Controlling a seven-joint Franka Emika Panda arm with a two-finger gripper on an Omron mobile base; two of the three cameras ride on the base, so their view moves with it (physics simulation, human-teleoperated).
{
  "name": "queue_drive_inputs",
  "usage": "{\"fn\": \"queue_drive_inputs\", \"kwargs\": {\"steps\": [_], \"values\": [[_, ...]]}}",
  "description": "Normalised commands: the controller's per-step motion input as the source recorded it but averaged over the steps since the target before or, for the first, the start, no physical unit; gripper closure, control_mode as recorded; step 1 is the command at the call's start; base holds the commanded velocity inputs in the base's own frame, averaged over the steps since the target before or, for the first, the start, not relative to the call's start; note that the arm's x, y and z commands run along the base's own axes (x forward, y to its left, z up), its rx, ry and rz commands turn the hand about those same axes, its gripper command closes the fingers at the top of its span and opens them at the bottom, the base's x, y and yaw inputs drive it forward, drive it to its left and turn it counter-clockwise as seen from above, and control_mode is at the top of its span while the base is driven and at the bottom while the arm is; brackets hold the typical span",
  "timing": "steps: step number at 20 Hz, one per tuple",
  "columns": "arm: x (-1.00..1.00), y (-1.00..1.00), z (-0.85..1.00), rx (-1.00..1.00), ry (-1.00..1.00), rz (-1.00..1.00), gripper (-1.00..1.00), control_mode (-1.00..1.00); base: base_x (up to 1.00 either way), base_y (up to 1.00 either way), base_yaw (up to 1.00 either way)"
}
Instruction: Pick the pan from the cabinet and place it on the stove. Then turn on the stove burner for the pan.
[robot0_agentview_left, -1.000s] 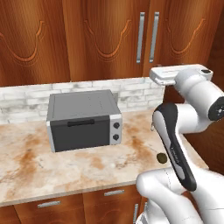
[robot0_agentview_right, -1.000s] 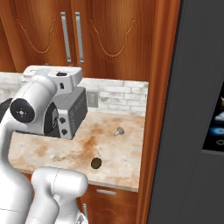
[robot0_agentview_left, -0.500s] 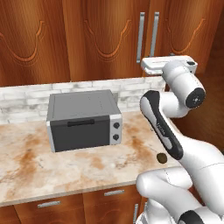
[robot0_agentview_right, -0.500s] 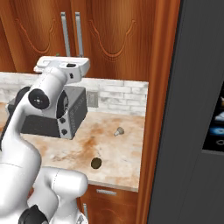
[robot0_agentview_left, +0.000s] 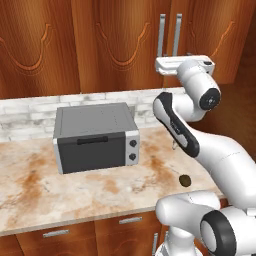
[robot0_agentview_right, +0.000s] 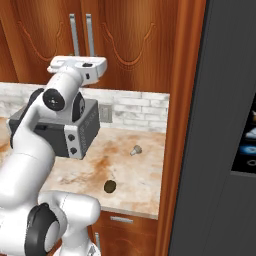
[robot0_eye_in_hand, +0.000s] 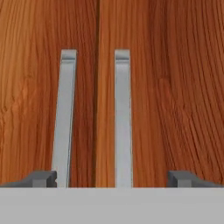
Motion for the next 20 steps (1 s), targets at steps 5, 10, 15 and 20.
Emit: {"fn": "queue_drive_inputs", "kwargs": {"steps": [5, 10, 15, 20], "values": [[0.29, -0.08, 0.01, 0.0, 0.0, 0.0, -1.0, -1.0, 0.0, 0.0, 0.0], [0.28, -0.06, 0.0, 0.0, 0.0, 0.0, -1.0, -1.0, 0.0, 0.0, 0.0], [0.35, 0.0, 0.0, 0.0, 0.0, 0.0, -1.0, -1.0, 0.0, 0.0, 0.0], [0.38, 0.0, 0.0, 0.0, 0.0, 0.0, -1.0, -1.0, 0.0, 0.0, 0.0]]}}
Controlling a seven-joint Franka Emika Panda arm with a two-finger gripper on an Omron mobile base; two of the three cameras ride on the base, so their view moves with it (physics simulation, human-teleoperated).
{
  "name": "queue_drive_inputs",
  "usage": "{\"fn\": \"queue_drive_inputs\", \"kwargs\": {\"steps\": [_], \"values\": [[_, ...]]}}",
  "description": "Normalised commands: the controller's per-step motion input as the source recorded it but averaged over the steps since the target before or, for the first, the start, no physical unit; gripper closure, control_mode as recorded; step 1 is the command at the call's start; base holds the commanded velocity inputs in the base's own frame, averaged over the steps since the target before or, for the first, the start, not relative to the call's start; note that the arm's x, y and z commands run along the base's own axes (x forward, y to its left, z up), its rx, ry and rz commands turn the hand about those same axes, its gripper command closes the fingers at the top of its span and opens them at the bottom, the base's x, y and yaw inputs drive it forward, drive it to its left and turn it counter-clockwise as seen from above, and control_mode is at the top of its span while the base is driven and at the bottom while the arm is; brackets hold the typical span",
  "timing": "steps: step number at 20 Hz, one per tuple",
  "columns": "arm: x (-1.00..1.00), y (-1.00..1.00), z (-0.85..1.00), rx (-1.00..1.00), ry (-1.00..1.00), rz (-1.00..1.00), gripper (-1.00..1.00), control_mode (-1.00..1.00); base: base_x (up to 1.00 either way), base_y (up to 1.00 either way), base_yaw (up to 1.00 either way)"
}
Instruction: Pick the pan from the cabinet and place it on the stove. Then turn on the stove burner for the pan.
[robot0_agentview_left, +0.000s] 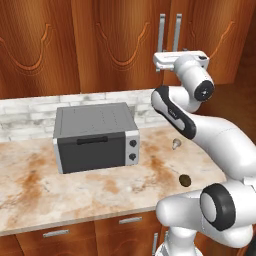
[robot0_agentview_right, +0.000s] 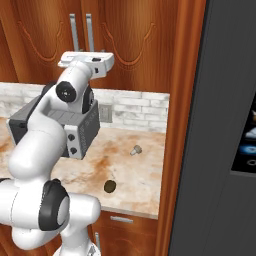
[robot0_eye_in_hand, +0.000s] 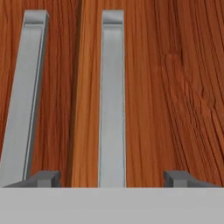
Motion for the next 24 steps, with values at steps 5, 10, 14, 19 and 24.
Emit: {"fn": "queue_drive_inputs", "kwargs": {"steps": [5, 10, 14, 19, 24], "values": [[0.44, 0.1, -0.07, 0.0, 0.0, 0.0, 1.0, -1.0, 0.0, 0.0, 0.0], [0.37, 0.16, -0.13, 0.0, -0.01, 0.0, 1.0, -1.0, 0.0, 0.0, 0.0], [0.32, 0.29, -0.11, 0.0, -0.01, -0.01, 1.0, -1.0, 0.0, 0.0, 0.0], [0.2, 0.12, -0.06, 0.0, 0.01, 0.0, 1.0, -1.0, 0.0, 0.0, 0.0], [0.0, 0.01, -0.04, 0.0, 0.02, 0.0, 1.0, -1.0, 0.0, 0.0, 0.0]]}}
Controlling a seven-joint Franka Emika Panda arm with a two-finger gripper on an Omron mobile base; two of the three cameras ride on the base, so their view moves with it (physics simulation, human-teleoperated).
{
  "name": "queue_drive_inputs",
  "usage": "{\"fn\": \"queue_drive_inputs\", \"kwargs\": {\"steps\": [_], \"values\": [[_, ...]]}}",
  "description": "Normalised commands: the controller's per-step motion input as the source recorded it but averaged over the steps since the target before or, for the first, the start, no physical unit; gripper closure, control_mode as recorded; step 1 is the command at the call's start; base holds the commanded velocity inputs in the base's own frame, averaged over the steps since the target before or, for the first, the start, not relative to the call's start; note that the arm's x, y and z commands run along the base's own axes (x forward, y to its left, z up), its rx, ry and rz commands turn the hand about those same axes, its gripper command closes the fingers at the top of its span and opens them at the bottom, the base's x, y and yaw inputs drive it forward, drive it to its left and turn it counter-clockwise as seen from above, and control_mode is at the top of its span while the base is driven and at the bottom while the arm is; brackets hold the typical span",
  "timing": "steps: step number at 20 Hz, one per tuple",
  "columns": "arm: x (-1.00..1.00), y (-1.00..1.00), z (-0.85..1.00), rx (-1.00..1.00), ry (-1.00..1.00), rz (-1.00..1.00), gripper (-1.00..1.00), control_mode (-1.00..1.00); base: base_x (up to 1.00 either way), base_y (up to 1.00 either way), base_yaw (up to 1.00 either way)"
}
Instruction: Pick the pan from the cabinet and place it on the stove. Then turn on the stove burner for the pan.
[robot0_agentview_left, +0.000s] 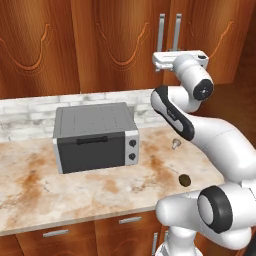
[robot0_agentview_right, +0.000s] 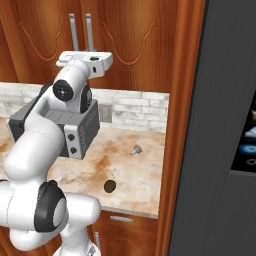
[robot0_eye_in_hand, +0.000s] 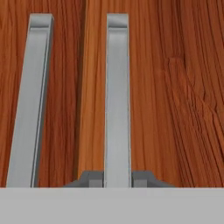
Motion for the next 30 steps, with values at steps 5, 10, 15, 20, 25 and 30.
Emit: {"fn": "queue_drive_inputs", "kwargs": {"steps": [5, 10, 15, 20, 25, 30], "values": [[0.04, 0.12, -0.03, 0.0, 0.0, 0.0, 1.0, -1.0, 0.0, 0.0, 0.0], [0.08, 0.0, 0.0, 0.0, 0.03, 0.01, 1.0, -1.0, 0.0, 0.0, 0.0], [-0.26, -0.16, 0.0, -0.01, 0.0, 0.08, 1.0, -1.0, 0.0, 0.0, 0.0], [-0.61, -0.06, 0.08, -0.07, 0.01, 0.07, 1.0, -1.0, 0.0, 0.0, 0.0], [-0.71, -0.21, 0.17, -0.06, 0.0, 0.03, 1.0, -1.0, 0.0, 0.0, 0.0], [-0.47, -0.38, 0.02, -0.02, 0.02, 0.01, 1.0, -1.0, 0.0, 0.0, 0.0]]}}
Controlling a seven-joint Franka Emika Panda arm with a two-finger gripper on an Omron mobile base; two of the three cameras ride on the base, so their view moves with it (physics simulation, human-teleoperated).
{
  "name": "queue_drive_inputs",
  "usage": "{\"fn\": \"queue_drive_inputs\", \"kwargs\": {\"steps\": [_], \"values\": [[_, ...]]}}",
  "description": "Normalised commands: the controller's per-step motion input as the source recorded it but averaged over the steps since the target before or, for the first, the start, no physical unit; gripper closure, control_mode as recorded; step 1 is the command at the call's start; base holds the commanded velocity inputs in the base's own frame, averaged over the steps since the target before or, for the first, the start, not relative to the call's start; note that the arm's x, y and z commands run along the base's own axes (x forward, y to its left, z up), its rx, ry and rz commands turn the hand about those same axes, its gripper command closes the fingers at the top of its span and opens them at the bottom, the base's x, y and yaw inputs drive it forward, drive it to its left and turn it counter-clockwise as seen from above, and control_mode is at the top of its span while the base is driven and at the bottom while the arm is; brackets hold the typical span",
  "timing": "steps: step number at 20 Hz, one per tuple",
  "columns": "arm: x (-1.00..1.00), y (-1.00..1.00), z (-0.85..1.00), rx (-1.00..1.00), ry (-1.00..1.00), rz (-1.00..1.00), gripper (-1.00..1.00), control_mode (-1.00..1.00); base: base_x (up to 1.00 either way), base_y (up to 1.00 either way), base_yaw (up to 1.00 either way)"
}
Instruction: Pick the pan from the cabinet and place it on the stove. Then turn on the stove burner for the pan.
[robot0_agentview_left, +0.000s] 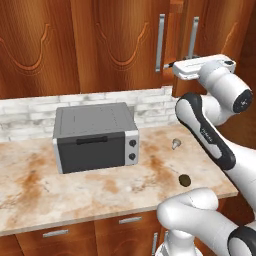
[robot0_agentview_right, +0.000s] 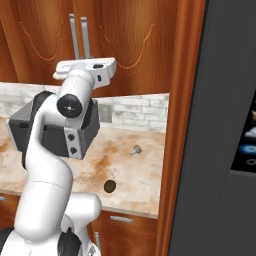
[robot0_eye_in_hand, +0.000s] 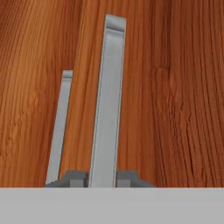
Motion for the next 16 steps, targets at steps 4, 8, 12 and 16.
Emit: {"fn": "queue_drive_inputs", "kwargs": {"steps": [4, 8, 12, 16], "values": [[-0.36, -0.56, 0.0, 0.0, 0.0, 0.0, 1.0, -1.0, 0.0, 0.0, 0.0], [-0.33, -0.56, 0.0, 0.0, 0.0, 0.0, 1.0, -1.0, 0.0, 0.0, 0.0], [-0.12, -0.15, -0.01, 0.0, 0.0, 0.0, -1.0, -1.0, 0.0, 0.0, 0.0], [-0.14, 0.04, 0.0, -0.03, -0.01, -0.02, -1.0, -1.0, 0.0, 0.0, 0.0]]}}
